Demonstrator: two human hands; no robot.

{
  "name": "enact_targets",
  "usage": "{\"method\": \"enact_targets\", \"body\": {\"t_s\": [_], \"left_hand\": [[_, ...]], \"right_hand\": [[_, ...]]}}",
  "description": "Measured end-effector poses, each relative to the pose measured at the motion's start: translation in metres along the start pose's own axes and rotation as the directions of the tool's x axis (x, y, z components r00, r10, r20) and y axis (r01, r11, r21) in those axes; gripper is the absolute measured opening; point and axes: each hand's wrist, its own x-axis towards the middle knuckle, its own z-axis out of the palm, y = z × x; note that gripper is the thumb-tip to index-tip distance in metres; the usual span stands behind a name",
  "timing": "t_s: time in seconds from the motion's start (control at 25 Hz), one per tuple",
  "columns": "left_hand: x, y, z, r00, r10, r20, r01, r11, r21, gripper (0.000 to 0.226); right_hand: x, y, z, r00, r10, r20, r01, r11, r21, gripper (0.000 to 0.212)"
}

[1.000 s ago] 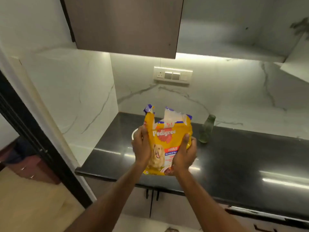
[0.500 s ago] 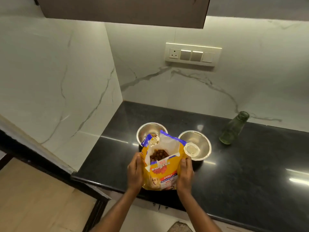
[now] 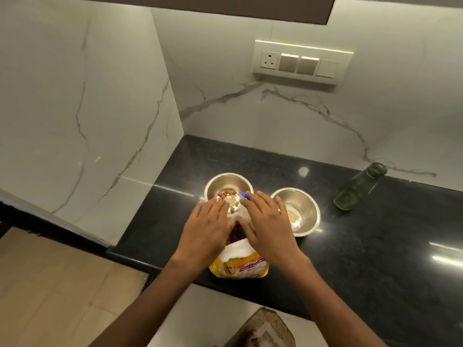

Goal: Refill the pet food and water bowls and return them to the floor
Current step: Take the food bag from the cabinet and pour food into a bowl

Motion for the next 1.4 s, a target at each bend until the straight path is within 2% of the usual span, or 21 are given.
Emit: {"method": "enact_targets", "body": {"t_s": [0.08, 0.12, 0.16, 0.24, 0.28, 0.32, 0.36, 0.44, 0.56, 0.64, 0.72, 0.84, 0.92, 0.96, 1.04, 1.08, 1.12, 1.24, 1.32, 1.4], "left_hand": [[-0.023, -0.026, 0.029, 0.984, -0.174, 0.025, 0.175, 0.961, -0.212, 0.072], [-0.036, -0.032, 0.044, 0.969, -0.230, 0.086, 0.246, 0.895, -0.373, 0.075], [-0.047, -0.031, 0.059, 0.954, -0.248, 0.167, 0.299, 0.775, -0.556, 0.074], [-0.058, -0.014, 0.087, 0.936, -0.219, 0.276, 0.345, 0.418, -0.840, 0.073], [-0.058, -0.003, 0.100, 0.929, -0.242, 0.278, 0.335, 0.239, -0.911, 0.075], [-0.054, 0.008, 0.110, 0.914, -0.294, 0.281, 0.326, 0.117, -0.938, 0.077], [-0.049, 0.016, 0.117, 0.894, -0.347, 0.284, 0.318, 0.045, -0.947, 0.078], [-0.040, 0.022, 0.126, 0.868, -0.407, 0.286, 0.314, 0.002, -0.950, 0.076], [-0.031, 0.018, 0.137, 0.845, -0.460, 0.273, 0.325, 0.036, -0.945, 0.060], [-0.020, 0.019, 0.133, 0.842, -0.473, 0.260, 0.316, 0.040, -0.948, 0.050], [-0.005, 0.024, 0.109, 0.819, -0.508, 0.266, 0.287, -0.039, -0.957, 0.047], [0.021, 0.035, 0.070, 0.776, -0.485, 0.404, 0.333, -0.229, -0.915, 0.073], [0.036, 0.048, 0.056, 0.733, -0.434, 0.524, 0.396, -0.354, -0.847, 0.068], [0.044, 0.054, 0.048, 0.712, -0.390, 0.583, 0.422, -0.426, -0.800, 0.070], [0.054, 0.065, 0.038, 0.679, -0.318, 0.662, 0.439, -0.548, -0.712, 0.101], [0.057, 0.069, 0.038, 0.662, -0.290, 0.691, 0.434, -0.603, -0.669, 0.109], [0.060, 0.072, 0.036, 0.646, -0.262, 0.717, 0.435, -0.647, -0.627, 0.104], [0.067, 0.077, 0.034, 0.599, -0.183, 0.780, 0.468, -0.710, -0.526, 0.067], [0.067, 0.078, 0.038, 0.552, -0.141, 0.822, 0.511, -0.722, -0.467, 0.063], [0.068, 0.076, 0.038, 0.535, -0.102, 0.839, 0.528, -0.735, -0.426, 0.068]], "right_hand": [[-0.024, 0.025, 0.022, 0.993, 0.110, 0.032, -0.114, 0.969, 0.220, 0.056], [-0.034, 0.033, 0.032, 0.988, 0.155, 0.014, -0.149, 0.917, 0.370, 0.057], [-0.043, 0.037, 0.042, 0.977, 0.212, -0.019, -0.175, 0.852, 0.494, 0.056], [-0.055, 0.029, 0.065, 0.922, 0.382, -0.055, -0.239, 0.678, 0.695, 0.054], [-0.057, 0.019, 0.077, 0.878, 0.476, -0.041, -0.278, 0.579, 0.766, 0.056], [-0.057, 0.011, 0.088, 0.837, 0.546, -0.036, -0.297, 0.509, 0.808, 0.058], [-0.058, 0.005, 0.096, 0.802, 0.597, -0.035, -0.308, 0.463, 0.831, 0.058], [-0.057, -0.003, 0.104, 0.737, 0.676, -0.013, -0.347, 0.394, 0.851, 0.051], [-0.048, -0.012, 0.099, 0.657, 0.754, 0.009, -0.417, 0.354, 0.837, 0.042], [-0.036, -0.023, 0.086, 0.615, 0.787, -0.045, -0.446, 0.394, 0.804, 0.038], [-0.018, -0.031, 0.056, 0.590, 0.802, -0.095, -0.483, 0.445, 0.754, 0.032], [0.021, -0.024, -0.004, 0.662, 0.743, -0.095, -0.555, 0.572, 0.604, 0.033], [0.053, -0.016, -0.036, 0.744, 0.667, -0.038, -0.588, 0.680, 0.437, 0.029], [0.070, -0.012, -0.047, 0.763, 0.647, 0.006, -0.617, 0.725, 0.305, 0.029], [0.100, -0.003, -0.057, 0.755, 0.652, 0.078, -0.656, 0.752, 0.066, 0.036], [0.112, 0.002, -0.055, 0.744, 0.660, 0.107, -0.663, 0.748, -0.005, 0.040], [0.121, 0.006, -0.052, 0.736, 0.664, 0.130, -0.664, 0.746, -0.053, 0.043], [0.139, 0.008, -0.038, 0.737, 0.650, 0.186, -0.622, 0.760, -0.188, 0.047], [0.149, 0.004, -0.032, 0.742, 0.634, 0.219, -0.568, 0.768, -0.297, 0.048], [0.159, -0.001, -0.030, 0.745, 0.627, 0.228, -0.533, 0.765, -0.361, 0.052]]}}
